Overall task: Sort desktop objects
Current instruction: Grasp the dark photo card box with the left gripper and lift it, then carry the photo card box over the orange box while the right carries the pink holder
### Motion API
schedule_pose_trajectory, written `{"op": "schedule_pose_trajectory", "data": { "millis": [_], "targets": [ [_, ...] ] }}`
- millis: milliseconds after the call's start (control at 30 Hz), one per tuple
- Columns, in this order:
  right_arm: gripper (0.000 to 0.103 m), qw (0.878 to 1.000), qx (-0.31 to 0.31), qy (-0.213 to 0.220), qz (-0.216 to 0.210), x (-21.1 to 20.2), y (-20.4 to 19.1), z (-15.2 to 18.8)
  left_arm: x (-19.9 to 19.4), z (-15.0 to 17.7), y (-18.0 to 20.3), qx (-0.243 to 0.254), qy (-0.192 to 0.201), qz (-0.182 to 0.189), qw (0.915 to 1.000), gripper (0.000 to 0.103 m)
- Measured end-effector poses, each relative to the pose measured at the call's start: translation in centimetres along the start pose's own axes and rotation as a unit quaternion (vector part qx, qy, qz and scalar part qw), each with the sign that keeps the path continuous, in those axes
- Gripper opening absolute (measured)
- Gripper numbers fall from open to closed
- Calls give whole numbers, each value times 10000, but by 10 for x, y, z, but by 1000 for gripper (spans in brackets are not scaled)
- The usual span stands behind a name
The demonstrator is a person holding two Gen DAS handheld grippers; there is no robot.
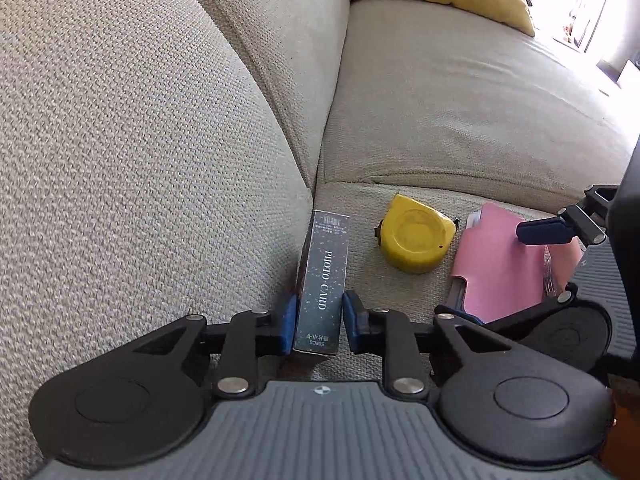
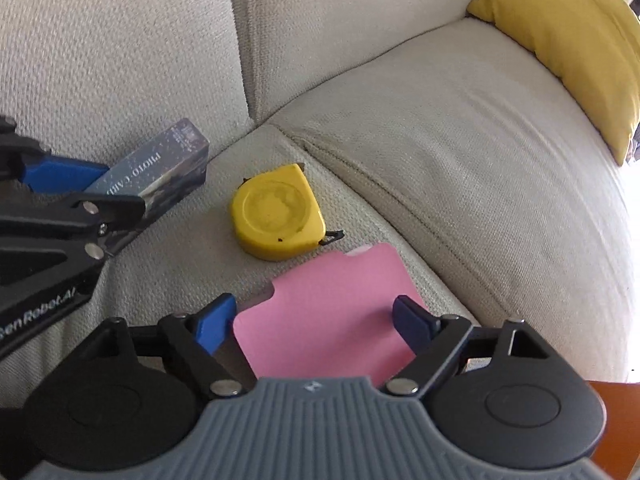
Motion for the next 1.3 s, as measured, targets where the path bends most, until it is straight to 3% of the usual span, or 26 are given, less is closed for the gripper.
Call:
{"op": "schedule_pose_trajectory", "data": {
  "millis": [133, 300, 433, 467, 633, 833, 1033, 1167, 1233, 1300],
  "targets": [
    [74, 9998, 86, 49, -197, -11, 3, 4, -6, 6, -7, -229, -68, 163, 9996, 28],
    [41, 9987, 224, 231, -389, -38, 1, 17, -21, 17, -15, -616, -142, 433, 9971, 28],
    [21, 9956, 450, 618, -540, -67, 3, 27, -38, 31, -11, -825, -118, 679, 9942, 26],
    [4, 9933, 588, 683, -717, -73, 5, 29, -38, 33, -11, -871, -120, 707, 9936, 26],
    [3, 9807, 1073, 889, -1369, -97, 0, 46, -47, 52, -9, -1150, -225, 824, 9897, 26],
    [3, 9525, 1603, 937, -2413, -118, -11, 80, -56, 63, -7, -1313, -354, 1228, 9831, 25],
    [2, 9496, 2001, 670, -2319, -111, 1, 118, -63, 65, 12, -1104, -380, 1575, 9806, 26],
    [8, 9493, 2033, 750, -2279, -117, 6, 117, -68, 72, 23, -870, -321, 1376, 9861, 26],
    [11, 9468, 2049, 828, -2339, -120, 6, 113, -64, 72, 30, -870, -311, 1376, 9862, 26],
    [25, 9429, 2133, 902, -2394, -115, 13, 106, -63, 72, 32, -835, -302, 1383, 9864, 26]
  ]
}}
Point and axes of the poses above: each gripper's, at about its wrist camera, not at the fingertips, and x roughly the way its jaws point, y to its right, z to its underside, the point moved 6 cm from there along x, roughly the way its jaws point, and after that the axes turned 12 degrees about -z, right-handed, at the moved point
